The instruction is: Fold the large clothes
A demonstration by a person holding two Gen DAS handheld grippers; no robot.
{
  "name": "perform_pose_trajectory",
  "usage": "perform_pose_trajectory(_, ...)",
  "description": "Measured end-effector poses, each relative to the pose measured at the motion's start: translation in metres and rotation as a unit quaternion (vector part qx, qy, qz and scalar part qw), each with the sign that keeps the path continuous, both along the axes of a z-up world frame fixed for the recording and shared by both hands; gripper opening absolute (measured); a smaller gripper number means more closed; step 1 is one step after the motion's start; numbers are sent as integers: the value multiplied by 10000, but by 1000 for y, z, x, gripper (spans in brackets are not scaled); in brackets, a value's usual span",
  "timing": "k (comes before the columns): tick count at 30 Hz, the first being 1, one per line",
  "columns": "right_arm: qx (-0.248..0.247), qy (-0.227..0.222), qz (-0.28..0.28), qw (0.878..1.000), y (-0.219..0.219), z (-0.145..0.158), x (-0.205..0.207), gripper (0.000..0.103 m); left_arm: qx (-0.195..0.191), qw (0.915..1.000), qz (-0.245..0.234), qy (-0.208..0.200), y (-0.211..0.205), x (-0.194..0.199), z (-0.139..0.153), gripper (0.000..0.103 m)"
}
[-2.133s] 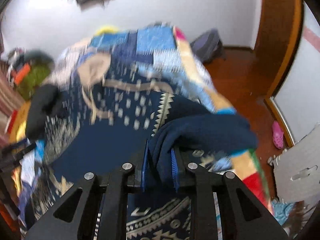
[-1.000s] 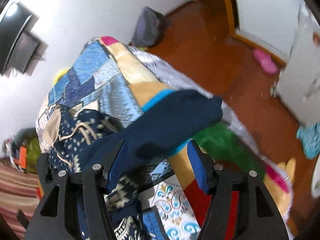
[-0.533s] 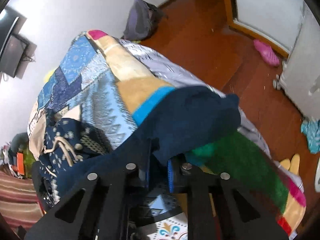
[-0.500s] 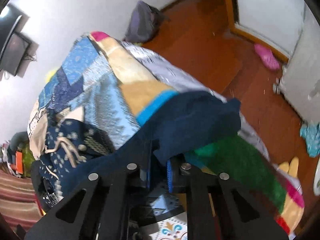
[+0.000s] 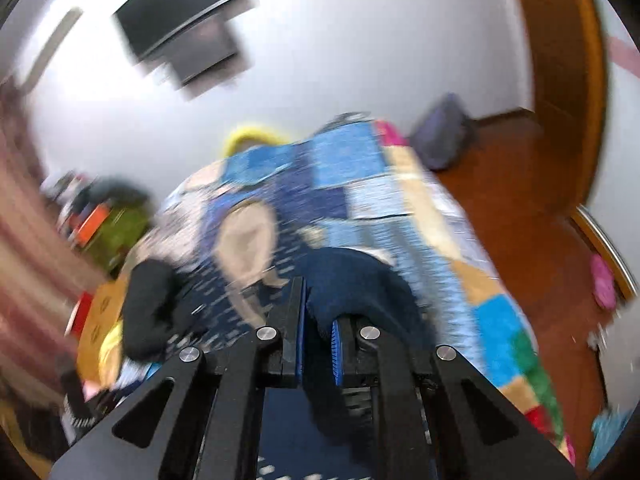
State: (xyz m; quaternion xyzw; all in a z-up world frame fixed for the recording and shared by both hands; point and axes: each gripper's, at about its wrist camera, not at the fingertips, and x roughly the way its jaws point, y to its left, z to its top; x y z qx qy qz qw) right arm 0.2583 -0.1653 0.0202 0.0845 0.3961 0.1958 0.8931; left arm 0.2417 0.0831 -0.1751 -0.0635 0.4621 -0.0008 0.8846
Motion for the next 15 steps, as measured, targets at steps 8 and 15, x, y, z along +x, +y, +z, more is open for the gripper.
perform_pose_trajectory(8, -823, 840, 1225, 9855, 78, -71, -17, 9, -101, 9998, 172, -41, 16, -11, 3, 83)
perform_pose_trajectory(15, -1298, 1273, 1460, 9724, 83, -101, -32, 16, -370, 9990, 259, 41, 22, -9, 1, 83)
